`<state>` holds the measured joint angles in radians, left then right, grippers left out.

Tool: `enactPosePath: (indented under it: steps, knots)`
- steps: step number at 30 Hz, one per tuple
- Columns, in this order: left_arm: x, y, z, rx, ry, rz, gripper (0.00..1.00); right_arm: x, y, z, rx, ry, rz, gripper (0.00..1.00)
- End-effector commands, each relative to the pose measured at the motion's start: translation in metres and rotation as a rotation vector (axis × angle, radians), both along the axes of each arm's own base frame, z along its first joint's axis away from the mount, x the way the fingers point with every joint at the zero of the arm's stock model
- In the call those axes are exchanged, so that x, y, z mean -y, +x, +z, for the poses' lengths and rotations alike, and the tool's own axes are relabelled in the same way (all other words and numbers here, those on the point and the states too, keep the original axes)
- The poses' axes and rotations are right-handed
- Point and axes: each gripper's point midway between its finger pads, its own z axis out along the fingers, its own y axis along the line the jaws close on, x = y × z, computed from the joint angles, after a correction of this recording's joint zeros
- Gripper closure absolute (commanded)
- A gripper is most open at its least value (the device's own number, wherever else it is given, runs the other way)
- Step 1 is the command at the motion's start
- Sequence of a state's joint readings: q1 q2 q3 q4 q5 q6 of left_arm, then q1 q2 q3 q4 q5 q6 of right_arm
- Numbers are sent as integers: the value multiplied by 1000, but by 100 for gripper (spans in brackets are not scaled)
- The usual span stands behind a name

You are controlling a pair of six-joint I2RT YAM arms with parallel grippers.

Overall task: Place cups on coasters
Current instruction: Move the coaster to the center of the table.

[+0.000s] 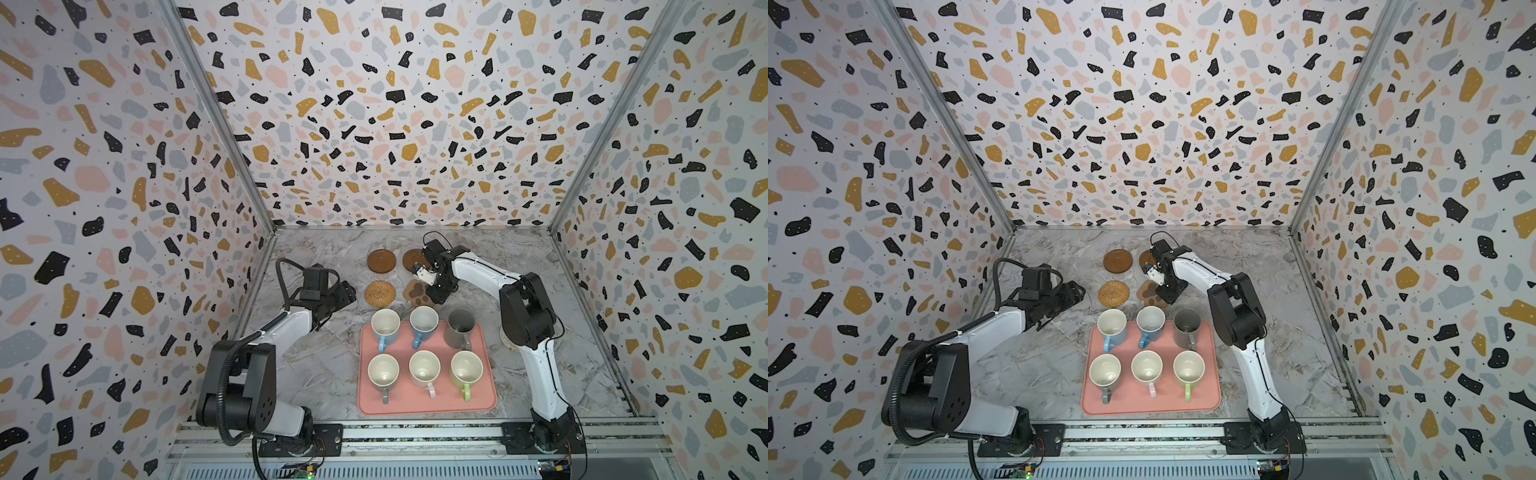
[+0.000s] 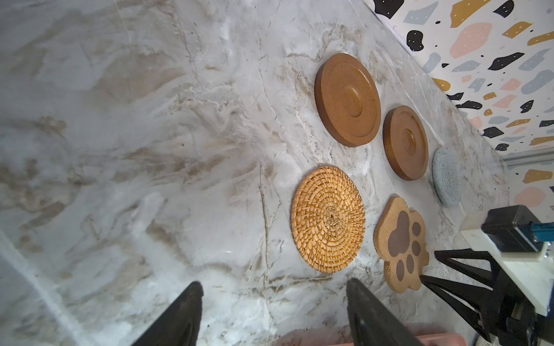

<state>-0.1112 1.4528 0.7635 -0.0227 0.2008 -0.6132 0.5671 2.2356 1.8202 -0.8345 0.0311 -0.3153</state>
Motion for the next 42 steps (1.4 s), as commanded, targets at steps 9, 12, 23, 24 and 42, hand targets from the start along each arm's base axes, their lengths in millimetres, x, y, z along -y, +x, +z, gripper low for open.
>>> enactPosePath:
  steps: [9, 12, 23, 24, 42]
  knots:
    - [-4, -2, 6, 17, 10, 5, 23, -6, 12, 21, 44, 42, -19, 51]
    - [-5, -1, 7, 19, 12, 6, 23, -5, 13, 25, 53, 42, -20, 51]
    - [-4, 4, 12, 25, 11, 4, 23, 32, 34, 82, 137, 139, -168, 44]
    - [-4, 4, 12, 24, 13, 4, 23, 42, 35, 87, 142, 148, -208, 42]
    - [-5, 6, 10, 13, 22, 5, 23, 190, -92, 65, 66, 498, -1263, 27]
